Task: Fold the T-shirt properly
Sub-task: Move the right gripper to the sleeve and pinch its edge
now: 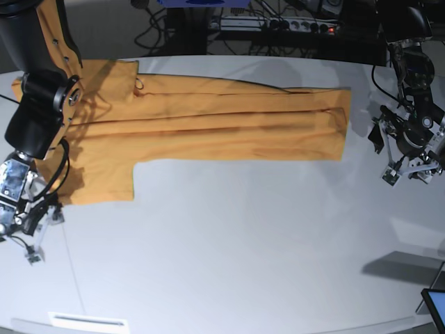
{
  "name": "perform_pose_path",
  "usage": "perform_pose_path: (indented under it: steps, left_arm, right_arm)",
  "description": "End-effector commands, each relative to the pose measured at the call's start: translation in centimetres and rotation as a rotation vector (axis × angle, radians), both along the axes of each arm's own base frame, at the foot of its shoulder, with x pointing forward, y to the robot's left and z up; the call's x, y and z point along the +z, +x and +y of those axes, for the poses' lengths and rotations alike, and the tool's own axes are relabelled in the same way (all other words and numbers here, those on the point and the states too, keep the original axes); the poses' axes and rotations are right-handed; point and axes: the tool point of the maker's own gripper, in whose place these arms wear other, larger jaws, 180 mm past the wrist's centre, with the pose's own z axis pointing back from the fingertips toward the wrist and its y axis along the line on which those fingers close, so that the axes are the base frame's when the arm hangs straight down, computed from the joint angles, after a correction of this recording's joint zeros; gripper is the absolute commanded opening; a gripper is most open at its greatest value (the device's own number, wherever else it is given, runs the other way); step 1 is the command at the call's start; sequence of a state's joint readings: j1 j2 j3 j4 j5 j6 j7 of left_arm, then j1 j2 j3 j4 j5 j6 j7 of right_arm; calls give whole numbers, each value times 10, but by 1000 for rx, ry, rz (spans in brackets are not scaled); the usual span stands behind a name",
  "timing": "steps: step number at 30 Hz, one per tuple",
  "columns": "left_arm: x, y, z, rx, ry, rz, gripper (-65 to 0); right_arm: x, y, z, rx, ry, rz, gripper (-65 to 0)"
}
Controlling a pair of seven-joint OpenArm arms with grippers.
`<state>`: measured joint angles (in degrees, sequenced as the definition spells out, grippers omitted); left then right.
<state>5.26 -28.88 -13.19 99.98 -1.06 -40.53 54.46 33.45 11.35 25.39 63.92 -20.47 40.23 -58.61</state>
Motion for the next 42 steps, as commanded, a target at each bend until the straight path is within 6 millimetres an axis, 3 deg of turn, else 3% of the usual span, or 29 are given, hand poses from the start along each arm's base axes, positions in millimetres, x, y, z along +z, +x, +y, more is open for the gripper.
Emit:
perform_pose_path:
  steps: [1,15,26,39,42]
  left_arm:
    - [14,7,6,0,27,-36,-104]
    - [15,6,9,2,32,-36,-104]
    - [14,6,7,-1,30,-33,-104]
    - [7,-2,9,2,33,-8,-104]
    - [6,-6,9,0,35,0,-104]
  right_arm:
    - [17,13,-2,-3,5,-52,-55]
    - [-12,10,19,14,131,-6,-55]
    - [-14,10,20,16,137,-6,-55]
    - [-44,1,41,15,307,43,-57]
    - [-45,1,41,16,309,46,-109]
